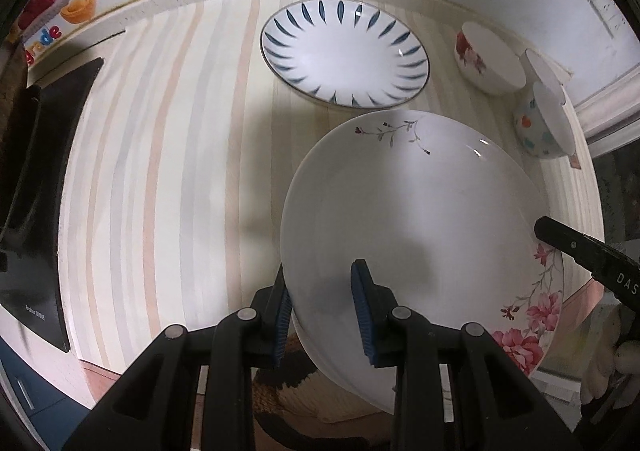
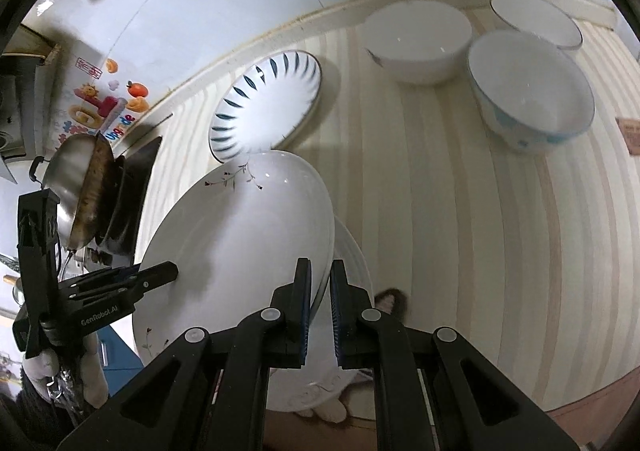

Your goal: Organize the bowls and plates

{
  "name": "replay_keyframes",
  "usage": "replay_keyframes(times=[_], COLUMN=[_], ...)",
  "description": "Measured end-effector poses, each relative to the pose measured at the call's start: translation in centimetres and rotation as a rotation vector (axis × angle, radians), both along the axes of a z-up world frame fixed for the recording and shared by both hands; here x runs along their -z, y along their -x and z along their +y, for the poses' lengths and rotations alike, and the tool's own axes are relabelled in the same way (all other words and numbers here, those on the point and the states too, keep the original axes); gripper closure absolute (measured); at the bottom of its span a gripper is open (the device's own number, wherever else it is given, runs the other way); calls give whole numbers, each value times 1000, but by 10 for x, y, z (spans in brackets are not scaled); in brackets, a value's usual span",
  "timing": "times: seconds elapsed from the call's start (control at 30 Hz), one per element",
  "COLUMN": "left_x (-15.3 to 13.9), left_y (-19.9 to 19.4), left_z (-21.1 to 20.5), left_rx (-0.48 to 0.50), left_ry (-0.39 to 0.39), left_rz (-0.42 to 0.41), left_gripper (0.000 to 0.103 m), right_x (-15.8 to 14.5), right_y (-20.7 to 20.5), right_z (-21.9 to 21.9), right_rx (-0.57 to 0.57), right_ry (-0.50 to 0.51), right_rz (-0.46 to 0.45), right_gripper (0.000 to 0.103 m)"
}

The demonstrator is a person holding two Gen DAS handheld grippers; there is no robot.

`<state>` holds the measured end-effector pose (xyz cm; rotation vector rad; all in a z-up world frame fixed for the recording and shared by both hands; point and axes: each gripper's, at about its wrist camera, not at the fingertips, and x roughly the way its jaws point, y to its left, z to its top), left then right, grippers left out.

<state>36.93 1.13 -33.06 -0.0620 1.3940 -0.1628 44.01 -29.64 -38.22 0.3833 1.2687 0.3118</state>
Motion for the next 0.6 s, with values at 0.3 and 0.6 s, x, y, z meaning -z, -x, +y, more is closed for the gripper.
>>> replay_keyframes(times=[0.3,0.6], left_x=[14,26], left_y=[3,8], left_z=[-6,-9], left_rx=[8,21], left_ry=[-35,-73], left_rz=[41,72], left_gripper=[77,77], right_x=[22,38], right_y=[4,7], right_z=[-1,1], right_rx=[-10,-31], right_ry=[-12,-4], right_rz=[50,108], right_gripper=[92,92])
